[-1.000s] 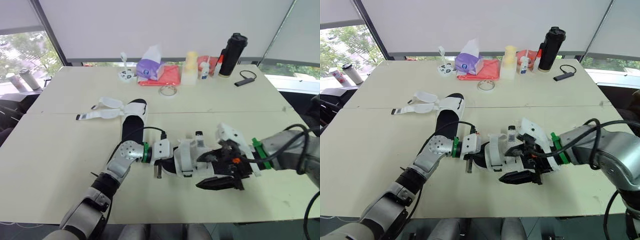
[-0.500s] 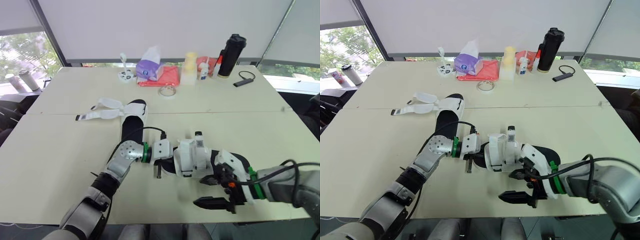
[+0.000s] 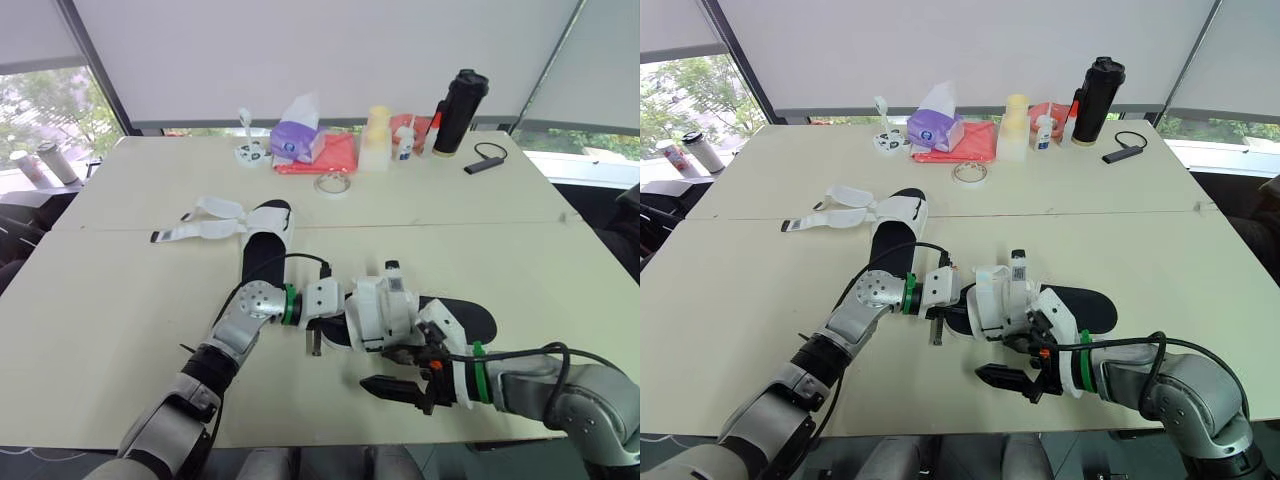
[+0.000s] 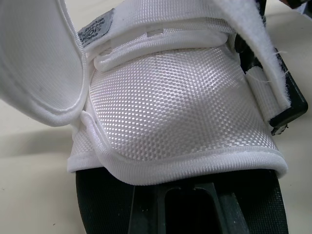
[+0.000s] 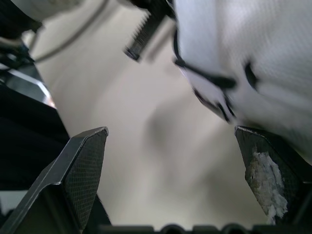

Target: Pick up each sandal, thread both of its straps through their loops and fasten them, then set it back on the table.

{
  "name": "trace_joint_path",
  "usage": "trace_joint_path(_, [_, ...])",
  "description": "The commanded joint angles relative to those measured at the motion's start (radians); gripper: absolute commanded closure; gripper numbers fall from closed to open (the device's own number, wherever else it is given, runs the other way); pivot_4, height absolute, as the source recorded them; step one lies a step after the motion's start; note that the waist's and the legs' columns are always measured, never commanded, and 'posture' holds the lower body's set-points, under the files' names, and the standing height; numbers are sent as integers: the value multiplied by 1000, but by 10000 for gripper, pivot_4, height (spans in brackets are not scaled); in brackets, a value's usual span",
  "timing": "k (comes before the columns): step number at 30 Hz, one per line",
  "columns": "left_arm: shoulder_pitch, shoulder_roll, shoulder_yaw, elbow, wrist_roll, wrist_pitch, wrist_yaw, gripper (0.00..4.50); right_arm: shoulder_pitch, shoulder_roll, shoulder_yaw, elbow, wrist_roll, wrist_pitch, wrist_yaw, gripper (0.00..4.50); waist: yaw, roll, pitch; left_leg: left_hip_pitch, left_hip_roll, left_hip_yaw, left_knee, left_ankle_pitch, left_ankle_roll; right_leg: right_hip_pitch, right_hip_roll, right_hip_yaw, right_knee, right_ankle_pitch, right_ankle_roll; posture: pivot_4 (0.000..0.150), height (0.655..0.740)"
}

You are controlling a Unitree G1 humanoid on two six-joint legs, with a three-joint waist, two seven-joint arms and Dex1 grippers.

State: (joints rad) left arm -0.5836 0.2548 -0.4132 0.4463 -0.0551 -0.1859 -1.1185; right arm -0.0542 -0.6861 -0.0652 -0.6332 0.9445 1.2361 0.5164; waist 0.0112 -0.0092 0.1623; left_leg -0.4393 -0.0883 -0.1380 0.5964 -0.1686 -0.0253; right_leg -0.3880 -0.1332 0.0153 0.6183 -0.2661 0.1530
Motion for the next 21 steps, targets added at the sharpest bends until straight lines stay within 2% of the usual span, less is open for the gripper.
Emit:
trace_joint_path(1, [37,22,-37,52,58,24,-11,45000,-39,6,-56,-22,25,-27,-17,603,0,0,0,0,0,0,0,0,0,0,0,0,0,0,0,1500,7296])
trace_joint_path(19, [36,10,-36,59,59,22,2,45000,-99,-25,-18,-3,55,2,-8,603,-1,0,0,0,0,0,0,0,0,0,0,0,0,0,-1,1500,7296])
trace_joint_path(21, [36,11,-36,59,59,23,3,45000,-100,-24,-17,1,60,7,-8,5571,-1,0,0,0,0,0,0,0,0,0,0,0,0,0,-1,1500,7296])
